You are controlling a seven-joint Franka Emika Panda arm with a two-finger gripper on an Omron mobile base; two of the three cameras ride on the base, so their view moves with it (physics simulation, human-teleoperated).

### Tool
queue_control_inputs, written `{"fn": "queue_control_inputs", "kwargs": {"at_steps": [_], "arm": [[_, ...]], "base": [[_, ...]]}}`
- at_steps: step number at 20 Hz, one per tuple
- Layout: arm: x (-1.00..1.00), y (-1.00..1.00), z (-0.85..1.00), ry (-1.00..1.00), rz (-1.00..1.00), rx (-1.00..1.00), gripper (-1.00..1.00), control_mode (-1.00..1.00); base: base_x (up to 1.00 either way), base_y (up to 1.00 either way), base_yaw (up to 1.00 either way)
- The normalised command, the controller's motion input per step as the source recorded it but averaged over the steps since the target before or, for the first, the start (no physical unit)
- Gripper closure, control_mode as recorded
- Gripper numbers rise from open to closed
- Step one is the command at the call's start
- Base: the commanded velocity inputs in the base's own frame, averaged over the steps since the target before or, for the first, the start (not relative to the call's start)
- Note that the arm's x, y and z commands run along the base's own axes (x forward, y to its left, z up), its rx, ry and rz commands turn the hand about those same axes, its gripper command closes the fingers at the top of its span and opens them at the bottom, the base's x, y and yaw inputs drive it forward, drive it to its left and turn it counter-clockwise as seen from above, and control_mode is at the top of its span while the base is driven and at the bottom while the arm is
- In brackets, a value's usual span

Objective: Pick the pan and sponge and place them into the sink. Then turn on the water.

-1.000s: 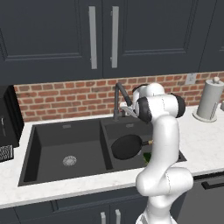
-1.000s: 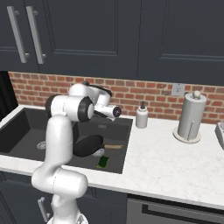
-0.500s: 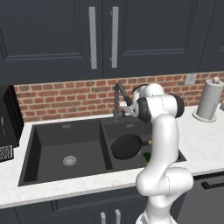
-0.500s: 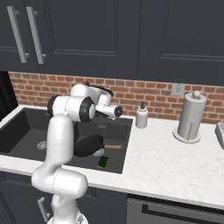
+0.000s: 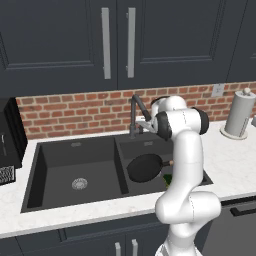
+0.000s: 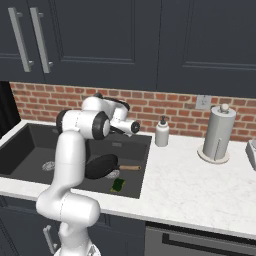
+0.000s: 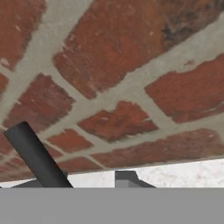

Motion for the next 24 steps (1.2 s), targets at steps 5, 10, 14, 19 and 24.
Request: {"fn": "queue_control_inputs", "kwargs": {"at_steps": [5, 10, 14, 19, 24], "arm": [[0.08, -0.01, 0.00, 0.00, -0.01, 0.12, 1.00, -1.00], [0.01, -0.12, 0.00, 0.03, -0.03, 0.24, 1.00, -1.00], [0.00, -0.11, 0.00, 0.06, -0.04, 0.23, 1.00, -1.00], [0.00, -0.02, 0.00, 0.08, -0.05, 0.18, 1.00, -1.00], [0.00, -0.06, 0.00, 0.12, -0.06, 0.22, 1.00, -1.00]], "base": [[0.00, 0.00, 0.00], [0.00, 0.00, 0.00], [0.00, 0.00, 0.00], [0.00, 0.00, 0.00], [0.00, 0.00, 0.00]]}}
